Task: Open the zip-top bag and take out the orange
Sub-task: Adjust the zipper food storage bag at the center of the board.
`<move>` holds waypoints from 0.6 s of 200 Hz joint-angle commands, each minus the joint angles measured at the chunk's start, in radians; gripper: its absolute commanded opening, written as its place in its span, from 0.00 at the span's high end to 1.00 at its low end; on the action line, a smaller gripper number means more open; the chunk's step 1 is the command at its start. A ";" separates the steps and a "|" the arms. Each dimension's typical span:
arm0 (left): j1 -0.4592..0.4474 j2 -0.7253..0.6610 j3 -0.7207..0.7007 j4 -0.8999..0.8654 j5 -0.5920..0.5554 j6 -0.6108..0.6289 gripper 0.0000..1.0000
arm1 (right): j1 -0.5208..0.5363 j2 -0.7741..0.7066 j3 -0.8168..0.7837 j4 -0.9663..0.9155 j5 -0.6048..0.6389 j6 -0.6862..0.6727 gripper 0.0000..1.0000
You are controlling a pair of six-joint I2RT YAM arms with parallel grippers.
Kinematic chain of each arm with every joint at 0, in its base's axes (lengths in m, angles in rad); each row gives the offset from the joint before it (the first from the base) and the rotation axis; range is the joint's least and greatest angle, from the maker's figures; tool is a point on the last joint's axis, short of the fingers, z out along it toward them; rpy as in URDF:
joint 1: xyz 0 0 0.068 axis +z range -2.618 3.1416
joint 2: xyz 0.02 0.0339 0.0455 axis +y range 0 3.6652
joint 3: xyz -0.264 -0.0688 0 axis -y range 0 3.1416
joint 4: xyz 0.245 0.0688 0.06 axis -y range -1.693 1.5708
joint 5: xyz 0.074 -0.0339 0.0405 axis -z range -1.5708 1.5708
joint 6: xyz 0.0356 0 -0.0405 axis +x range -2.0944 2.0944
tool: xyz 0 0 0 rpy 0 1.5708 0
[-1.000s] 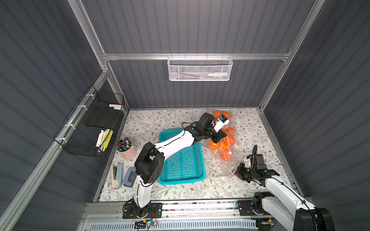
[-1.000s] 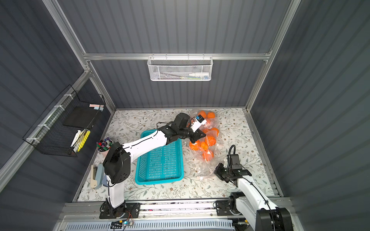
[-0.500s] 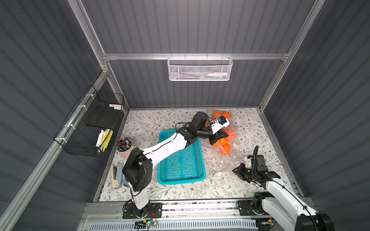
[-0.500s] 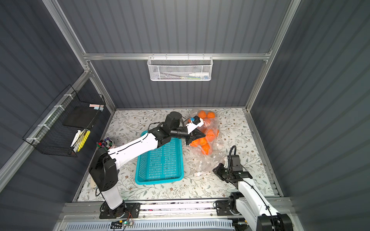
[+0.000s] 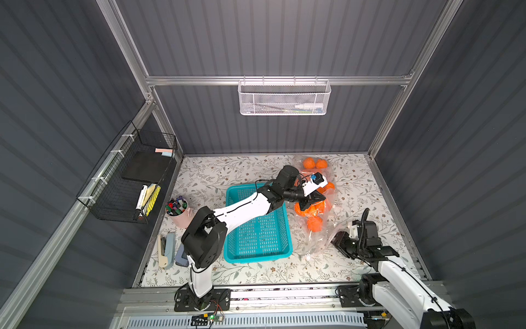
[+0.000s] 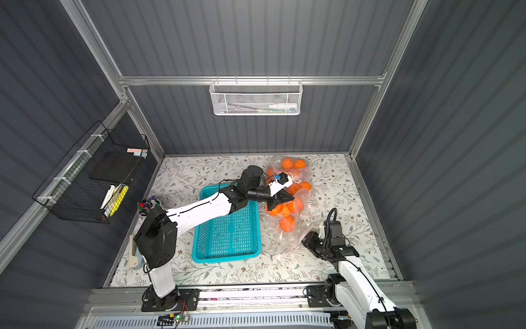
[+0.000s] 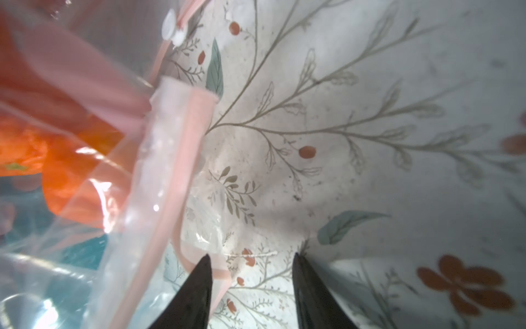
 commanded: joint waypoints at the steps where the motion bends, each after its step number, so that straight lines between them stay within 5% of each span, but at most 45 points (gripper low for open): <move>1: -0.005 0.007 -0.019 0.061 -0.098 -0.067 1.00 | 0.005 -0.025 -0.015 0.021 -0.035 0.016 0.47; 60: 0.003 0.079 0.031 0.062 -0.362 -0.292 1.00 | 0.005 -0.001 -0.039 0.089 -0.059 0.056 0.51; 93: 0.006 0.083 0.030 0.077 -0.353 -0.315 1.00 | 0.005 0.039 -0.034 0.134 -0.102 0.052 0.52; 120: 0.005 0.082 0.033 0.068 -0.358 -0.317 1.00 | 0.005 0.076 -0.034 0.159 -0.084 0.073 0.63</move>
